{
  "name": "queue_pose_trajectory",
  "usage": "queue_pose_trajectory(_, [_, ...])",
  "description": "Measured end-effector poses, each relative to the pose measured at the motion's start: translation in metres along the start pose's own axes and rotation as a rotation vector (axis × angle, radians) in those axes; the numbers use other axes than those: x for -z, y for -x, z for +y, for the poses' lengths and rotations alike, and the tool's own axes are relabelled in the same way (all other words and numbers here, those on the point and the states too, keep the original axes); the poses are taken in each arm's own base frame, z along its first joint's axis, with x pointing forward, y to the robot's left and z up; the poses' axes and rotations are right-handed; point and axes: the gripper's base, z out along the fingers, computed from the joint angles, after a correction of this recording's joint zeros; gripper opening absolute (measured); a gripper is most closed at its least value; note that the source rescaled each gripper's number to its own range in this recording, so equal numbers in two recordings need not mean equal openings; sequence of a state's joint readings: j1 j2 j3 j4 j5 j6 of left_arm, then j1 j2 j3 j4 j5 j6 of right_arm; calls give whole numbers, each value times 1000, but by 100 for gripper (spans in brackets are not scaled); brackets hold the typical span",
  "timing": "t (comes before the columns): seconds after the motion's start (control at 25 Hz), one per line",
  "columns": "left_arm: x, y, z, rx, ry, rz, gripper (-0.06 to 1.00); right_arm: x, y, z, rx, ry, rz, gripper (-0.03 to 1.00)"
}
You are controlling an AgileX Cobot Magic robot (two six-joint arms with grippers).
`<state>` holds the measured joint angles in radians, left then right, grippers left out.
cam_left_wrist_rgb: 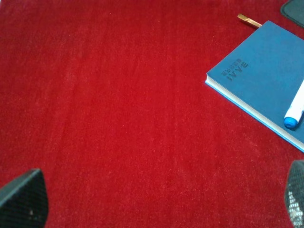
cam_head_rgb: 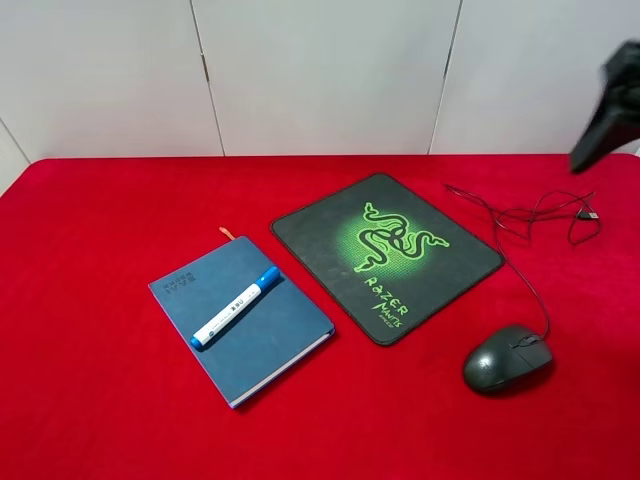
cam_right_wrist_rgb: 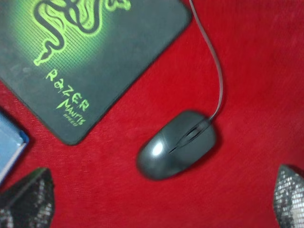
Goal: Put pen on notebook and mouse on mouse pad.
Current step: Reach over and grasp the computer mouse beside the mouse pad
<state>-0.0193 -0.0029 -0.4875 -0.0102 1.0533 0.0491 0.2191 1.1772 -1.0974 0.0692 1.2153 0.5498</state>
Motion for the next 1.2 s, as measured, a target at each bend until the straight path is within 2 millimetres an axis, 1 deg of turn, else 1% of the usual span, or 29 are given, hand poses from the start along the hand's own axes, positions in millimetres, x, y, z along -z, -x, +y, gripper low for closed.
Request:
queue_pose_trajectory(0.2, [0,0,0,0,0,0,100,-49,-6,-1,-238,-68,188,100])
queue_pose_trajectory(0.4, [0,0,0,0,0,0,100,-81,-19,-8,-399,-85,235,100])
queue_pose_trajectory(0.52, [0,0,0,0,0,0,100,-96,-25,-13,-496,-85,215,100])
queue_pose_trajectory(0.76, [0,0,0,0,0,0,100,-114,-31,-20,-613,-103,198,100])
queue_pose_trajectory(1.2, [0,0,0,0,0,0,100,-164,-26,-21,-635,-203,266,100])
